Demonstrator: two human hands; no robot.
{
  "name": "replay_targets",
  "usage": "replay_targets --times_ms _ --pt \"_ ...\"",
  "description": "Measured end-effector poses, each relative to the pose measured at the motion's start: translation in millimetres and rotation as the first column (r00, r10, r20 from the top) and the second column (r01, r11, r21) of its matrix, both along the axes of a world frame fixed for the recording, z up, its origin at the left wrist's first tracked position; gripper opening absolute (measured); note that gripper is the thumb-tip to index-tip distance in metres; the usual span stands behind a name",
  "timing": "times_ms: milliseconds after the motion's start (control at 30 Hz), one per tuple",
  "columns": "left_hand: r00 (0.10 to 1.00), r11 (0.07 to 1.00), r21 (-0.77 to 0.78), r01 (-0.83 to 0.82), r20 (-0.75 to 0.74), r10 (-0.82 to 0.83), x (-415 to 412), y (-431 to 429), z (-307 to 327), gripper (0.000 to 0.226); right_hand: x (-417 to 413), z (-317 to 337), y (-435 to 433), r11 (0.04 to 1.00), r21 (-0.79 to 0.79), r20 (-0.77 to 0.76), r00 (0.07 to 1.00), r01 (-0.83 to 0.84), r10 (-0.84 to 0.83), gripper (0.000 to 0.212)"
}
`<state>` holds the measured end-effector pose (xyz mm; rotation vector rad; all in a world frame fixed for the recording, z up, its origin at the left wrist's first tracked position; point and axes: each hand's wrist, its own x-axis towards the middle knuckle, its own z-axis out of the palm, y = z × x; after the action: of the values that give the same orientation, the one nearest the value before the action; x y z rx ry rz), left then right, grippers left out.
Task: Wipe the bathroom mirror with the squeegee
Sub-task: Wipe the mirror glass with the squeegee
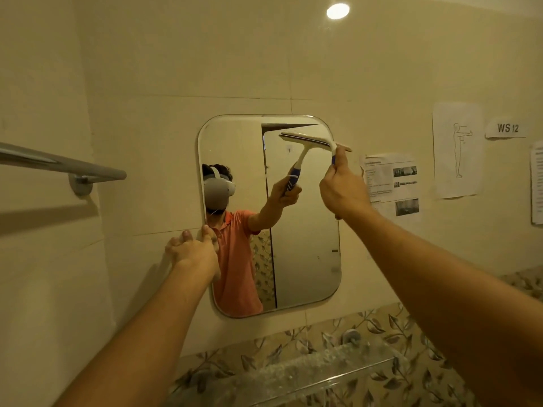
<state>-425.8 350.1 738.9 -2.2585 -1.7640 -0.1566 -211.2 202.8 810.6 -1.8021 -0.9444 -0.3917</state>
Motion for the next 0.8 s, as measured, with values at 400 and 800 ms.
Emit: replay_targets --times_ms 400,800 --pt "1.0 1.0 -0.02 -0.001 -0.023 0.001 -3.6 1.4 -0.1 0.111 -26.1 -94.3 15.6 0.999 -0.03 -0.086 0.996 -0.024 0.021 0.059" --pt "1.0 1.0 -0.026 -0.018 -0.006 0.018 -2.8 1.8 1.2 0.111 -29.7 -115.4 -7.2 0.994 0.004 -0.16 0.981 -0.112 0.111 0.054"
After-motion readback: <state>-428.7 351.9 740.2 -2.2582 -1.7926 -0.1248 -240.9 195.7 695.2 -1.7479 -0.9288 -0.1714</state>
